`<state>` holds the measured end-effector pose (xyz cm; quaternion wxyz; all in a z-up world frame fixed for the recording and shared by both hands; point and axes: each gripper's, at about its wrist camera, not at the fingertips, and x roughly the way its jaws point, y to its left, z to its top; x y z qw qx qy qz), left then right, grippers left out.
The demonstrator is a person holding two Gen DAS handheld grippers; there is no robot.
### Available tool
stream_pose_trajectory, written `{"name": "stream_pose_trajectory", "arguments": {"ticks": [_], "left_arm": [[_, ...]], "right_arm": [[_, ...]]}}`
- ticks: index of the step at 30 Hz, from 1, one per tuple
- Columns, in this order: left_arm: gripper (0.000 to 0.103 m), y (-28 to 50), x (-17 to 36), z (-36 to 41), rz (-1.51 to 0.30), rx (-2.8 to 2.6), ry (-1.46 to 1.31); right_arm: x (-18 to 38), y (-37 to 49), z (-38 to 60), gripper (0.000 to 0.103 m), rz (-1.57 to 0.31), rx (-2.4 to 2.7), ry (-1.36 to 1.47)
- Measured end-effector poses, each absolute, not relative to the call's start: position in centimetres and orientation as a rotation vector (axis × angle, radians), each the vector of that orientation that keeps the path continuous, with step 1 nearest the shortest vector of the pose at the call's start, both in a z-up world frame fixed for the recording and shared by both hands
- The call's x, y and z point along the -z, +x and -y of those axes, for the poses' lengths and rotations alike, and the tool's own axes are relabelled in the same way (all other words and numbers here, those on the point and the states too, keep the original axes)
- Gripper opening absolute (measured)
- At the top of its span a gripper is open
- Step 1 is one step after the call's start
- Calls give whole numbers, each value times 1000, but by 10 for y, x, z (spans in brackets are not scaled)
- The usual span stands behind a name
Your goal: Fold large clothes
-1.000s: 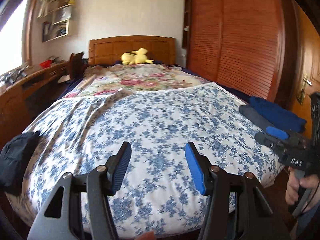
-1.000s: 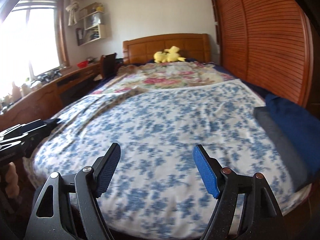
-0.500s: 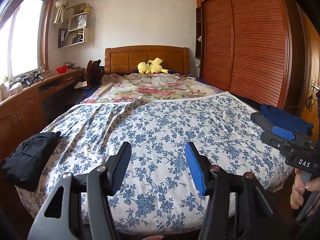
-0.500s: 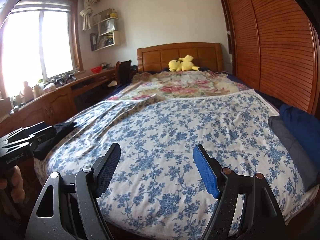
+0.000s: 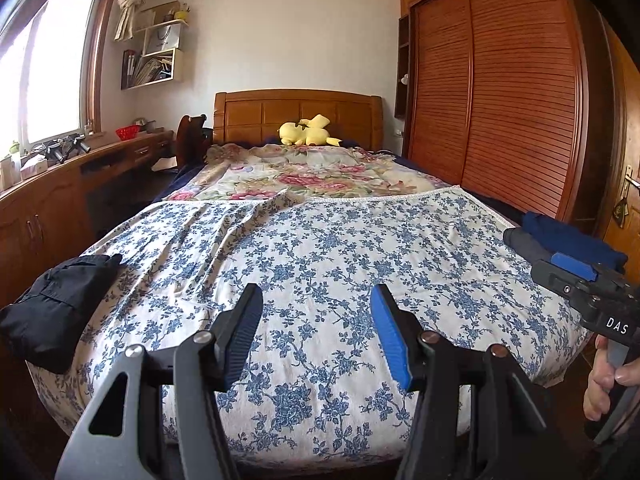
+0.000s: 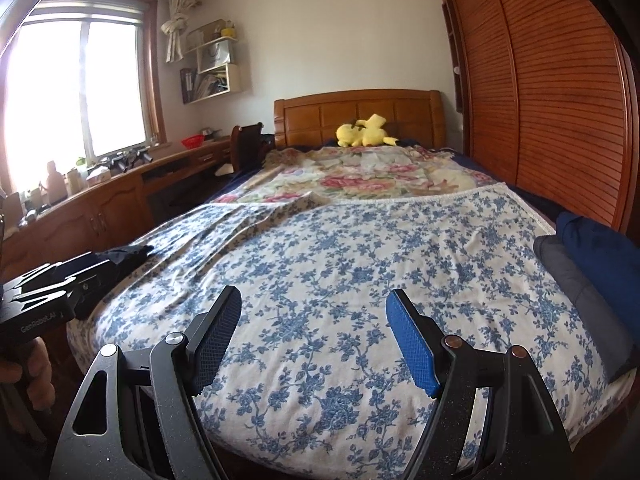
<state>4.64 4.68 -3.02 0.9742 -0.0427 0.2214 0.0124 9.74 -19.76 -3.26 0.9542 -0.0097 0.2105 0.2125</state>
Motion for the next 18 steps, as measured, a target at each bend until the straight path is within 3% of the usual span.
{"name": "stream_pose_trajectory", "arguments": {"ticks": [18], "left_arm": [[55, 44, 33, -49, -439, -34, -87]], "right_arm": [[33, 96, 200, 77, -427, -435, -19]]}}
